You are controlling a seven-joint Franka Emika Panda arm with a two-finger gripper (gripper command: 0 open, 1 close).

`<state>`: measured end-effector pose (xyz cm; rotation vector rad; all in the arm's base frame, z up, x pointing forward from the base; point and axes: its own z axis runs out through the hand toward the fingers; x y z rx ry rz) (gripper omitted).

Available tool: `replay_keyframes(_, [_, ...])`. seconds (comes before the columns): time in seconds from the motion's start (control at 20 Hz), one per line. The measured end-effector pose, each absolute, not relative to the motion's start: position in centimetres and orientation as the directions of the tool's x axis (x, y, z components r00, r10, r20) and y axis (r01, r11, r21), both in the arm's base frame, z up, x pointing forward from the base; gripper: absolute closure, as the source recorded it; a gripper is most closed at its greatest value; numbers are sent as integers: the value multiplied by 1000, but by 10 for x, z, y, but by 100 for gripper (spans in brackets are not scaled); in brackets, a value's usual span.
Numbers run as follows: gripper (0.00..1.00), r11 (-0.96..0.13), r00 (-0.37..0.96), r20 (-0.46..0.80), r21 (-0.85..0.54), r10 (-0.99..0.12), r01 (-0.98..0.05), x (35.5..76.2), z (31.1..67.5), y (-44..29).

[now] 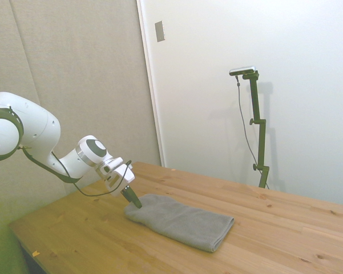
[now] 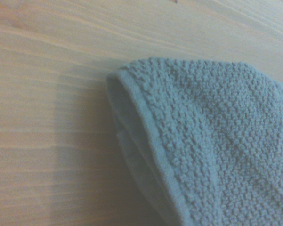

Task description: Fold the towel

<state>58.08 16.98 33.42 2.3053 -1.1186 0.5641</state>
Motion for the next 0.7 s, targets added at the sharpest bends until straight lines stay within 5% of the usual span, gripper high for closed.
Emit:
replay_keyframes(0.3, [100, -548, 558, 560, 208, -612, -810, 581, 361, 159])
replay_keyframes(0.7, [100, -544, 498, 526, 77, -690, -835, 565, 455, 95])
